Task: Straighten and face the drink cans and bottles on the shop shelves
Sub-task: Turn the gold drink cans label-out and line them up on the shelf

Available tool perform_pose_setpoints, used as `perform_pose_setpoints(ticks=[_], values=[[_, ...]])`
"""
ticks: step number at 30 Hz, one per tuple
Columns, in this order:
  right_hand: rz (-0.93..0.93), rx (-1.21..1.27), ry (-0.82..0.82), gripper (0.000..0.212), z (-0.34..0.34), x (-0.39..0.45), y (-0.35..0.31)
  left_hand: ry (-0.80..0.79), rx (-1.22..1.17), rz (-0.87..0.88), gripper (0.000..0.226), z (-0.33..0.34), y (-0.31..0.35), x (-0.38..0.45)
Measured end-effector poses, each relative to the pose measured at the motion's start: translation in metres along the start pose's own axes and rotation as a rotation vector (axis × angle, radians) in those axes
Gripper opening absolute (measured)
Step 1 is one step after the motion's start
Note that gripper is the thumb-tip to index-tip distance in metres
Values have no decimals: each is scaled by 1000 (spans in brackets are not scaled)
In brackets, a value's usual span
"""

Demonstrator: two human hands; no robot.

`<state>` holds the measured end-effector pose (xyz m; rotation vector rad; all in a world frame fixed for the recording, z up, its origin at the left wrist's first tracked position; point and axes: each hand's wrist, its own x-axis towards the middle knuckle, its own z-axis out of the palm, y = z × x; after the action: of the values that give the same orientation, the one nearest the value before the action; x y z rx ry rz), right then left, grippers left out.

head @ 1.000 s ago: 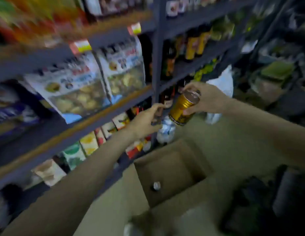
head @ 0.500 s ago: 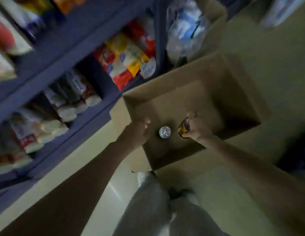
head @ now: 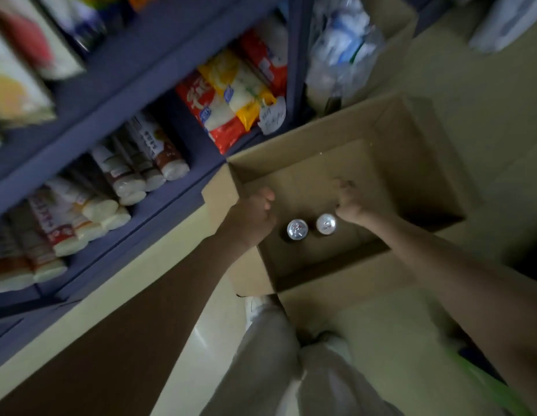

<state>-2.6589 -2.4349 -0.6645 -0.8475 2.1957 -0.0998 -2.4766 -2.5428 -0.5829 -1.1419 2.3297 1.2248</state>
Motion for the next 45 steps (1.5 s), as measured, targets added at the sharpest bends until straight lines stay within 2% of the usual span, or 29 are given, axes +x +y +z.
perform_pose_setpoints(ticks=[3, 6, 8, 11, 13, 16, 20, 22, 26, 29, 32, 36, 39, 42, 45], values=[[-88, -25, 115, 54, -119, -79, -65, 121, -60, 18, 32, -77, 81, -71], [-191, 100, 268, 46, -241, -180, -154, 291, -37, 172, 27, -186, 169, -159], [-337, 231, 343, 42, -314, -250, -223, 484, -13, 328, 27, -274, 216, -223], [-690, 265, 554, 41, -418, -375, -337, 845, -12, 521, 28, -402, 265, -338], [-956, 307, 664, 40, -475, -456, -406, 1084, -13, 637, 29, -473, 282, -420], [-1303, 389, 802, 37, -517, -552, -487, 1377, 99, 764, 29, -547, 273, -538], [-1573, 333, 863, 41, -517, -636, -588, 1691, 301, 643, 29, -620, 218, -650], [-1659, 276, 921, 45, -506, -660, -633, 1737, 398, 553, 26, -650, 184, -683], [-1624, 148, 973, 47, -479, -683, -705, 1717, 480, 388, 26, -700, 130, -714], [-1577, 123, 942, 50, -470, -691, -742, 1668, 518, 360, 29, -726, 116, -723], [-1534, 36, 903, 53, -473, -697, -778, 1706, 599, 334, 29, -752, 108, -726], [-1503, -84, 792, 60, -471, -697, -829, 1787, 693, 163, 38, -780, 97, -717], [-1506, -136, 694, 65, -463, -691, -865, 1777, 702, 111, 39, -799, 91, -713], [-1498, -74, 681, 52, -457, -681, -886, 1718, 662, 91, 39, -813, 84, -709], [-1552, 48, 687, 40, -453, -675, -894, 1764, 661, 111, 38, -812, 75, -700]])
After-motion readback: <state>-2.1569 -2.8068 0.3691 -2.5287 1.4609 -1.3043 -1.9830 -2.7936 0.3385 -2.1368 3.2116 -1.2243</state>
